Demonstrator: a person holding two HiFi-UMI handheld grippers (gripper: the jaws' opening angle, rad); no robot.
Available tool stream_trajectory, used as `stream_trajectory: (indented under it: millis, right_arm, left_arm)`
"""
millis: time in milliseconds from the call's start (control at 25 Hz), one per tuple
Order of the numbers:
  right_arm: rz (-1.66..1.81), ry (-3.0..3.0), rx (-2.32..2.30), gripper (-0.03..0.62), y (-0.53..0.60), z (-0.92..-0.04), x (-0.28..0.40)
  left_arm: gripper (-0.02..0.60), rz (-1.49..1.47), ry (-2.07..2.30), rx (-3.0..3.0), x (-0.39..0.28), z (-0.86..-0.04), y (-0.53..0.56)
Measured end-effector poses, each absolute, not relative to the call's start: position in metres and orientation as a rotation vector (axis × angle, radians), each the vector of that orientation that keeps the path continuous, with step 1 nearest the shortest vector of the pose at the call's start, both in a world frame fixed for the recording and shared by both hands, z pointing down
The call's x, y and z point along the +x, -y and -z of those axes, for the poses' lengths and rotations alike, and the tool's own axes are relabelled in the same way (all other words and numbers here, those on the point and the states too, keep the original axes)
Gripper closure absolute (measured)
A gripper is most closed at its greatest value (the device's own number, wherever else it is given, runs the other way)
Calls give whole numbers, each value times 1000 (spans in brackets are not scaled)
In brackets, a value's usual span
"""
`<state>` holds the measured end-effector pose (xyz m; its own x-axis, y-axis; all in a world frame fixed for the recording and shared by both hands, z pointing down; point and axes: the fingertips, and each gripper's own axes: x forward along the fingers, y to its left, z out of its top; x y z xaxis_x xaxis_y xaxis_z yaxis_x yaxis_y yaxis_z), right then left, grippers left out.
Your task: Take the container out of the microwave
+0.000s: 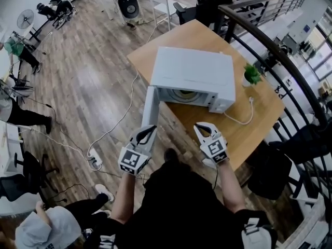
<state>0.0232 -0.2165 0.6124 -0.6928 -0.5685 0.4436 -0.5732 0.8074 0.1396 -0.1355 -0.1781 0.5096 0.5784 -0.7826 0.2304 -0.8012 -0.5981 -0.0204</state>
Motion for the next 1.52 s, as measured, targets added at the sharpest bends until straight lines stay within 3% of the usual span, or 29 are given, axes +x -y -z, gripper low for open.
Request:
stream_trajectory:
  millis: [1000,1520]
  right_arm:
    - [-60,2365,960,591,362,-697,-29]
    - [-110,2274,952,519,399,-745,-39]
  left_arm:
    - [580,-343,1291,2712,-194,-544,257]
    - [580,-364,1267,2628,-205,-559,259]
